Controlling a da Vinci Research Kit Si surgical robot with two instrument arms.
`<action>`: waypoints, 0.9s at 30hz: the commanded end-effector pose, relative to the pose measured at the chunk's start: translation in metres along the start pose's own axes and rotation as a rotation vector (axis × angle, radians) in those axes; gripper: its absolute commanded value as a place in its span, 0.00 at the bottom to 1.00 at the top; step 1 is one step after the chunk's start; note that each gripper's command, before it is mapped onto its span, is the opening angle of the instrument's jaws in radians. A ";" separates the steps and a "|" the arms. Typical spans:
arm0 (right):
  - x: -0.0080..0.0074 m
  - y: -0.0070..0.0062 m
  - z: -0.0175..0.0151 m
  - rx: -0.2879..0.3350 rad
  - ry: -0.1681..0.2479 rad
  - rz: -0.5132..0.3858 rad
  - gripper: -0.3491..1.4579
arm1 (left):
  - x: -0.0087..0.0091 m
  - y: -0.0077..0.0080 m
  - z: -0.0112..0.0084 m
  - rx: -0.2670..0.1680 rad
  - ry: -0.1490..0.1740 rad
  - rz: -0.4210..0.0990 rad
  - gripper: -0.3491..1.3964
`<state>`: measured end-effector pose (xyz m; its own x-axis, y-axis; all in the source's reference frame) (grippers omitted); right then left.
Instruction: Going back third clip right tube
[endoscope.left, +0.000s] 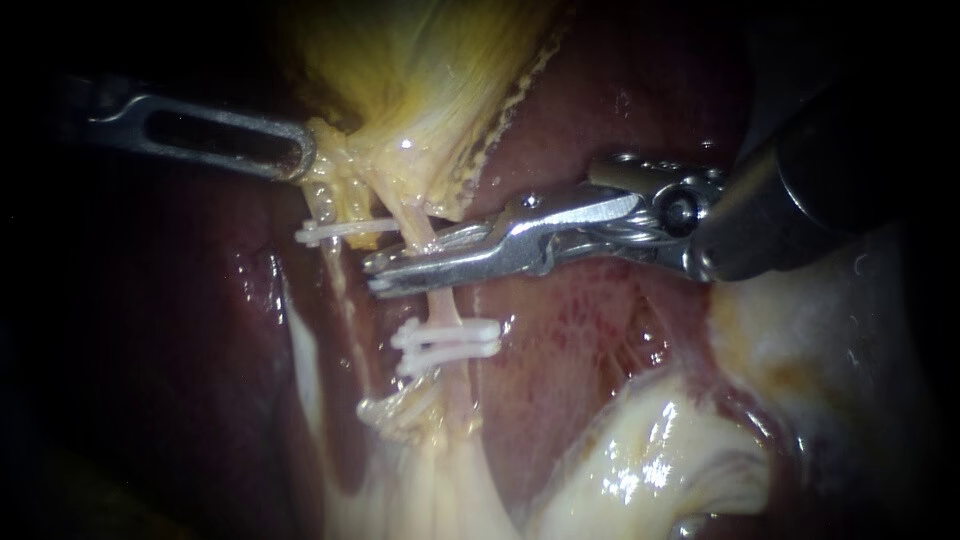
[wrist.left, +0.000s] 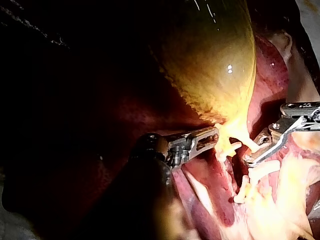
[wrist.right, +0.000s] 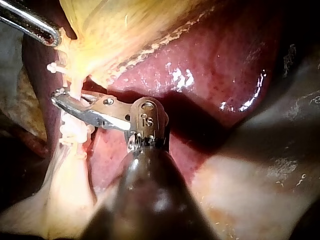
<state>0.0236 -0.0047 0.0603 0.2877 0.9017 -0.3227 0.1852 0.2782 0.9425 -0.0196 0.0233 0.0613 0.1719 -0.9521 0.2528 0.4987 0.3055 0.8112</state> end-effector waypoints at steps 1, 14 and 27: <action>0.0000 0.0000 0.0000 0.000 0.001 0.000 0.00 | 0.0000 0.0000 0.0000 0.000 0.000 0.000 0.00; -0.0036 0.0021 0.0020 -0.055 0.029 -0.174 0.46 | 0.0001 0.0002 0.0001 0.000 0.000 -0.005 0.00; -0.0037 -0.0010 -0.0010 -0.304 -0.059 -0.612 0.47 | 0.0002 0.0004 -0.0001 0.002 0.001 -0.010 0.00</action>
<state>0.0210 -0.0079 0.0603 0.2722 0.5122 -0.8146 0.0622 0.8354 0.5461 -0.0192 0.0233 0.0617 0.1702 -0.9541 0.2463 0.4973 0.2990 0.8144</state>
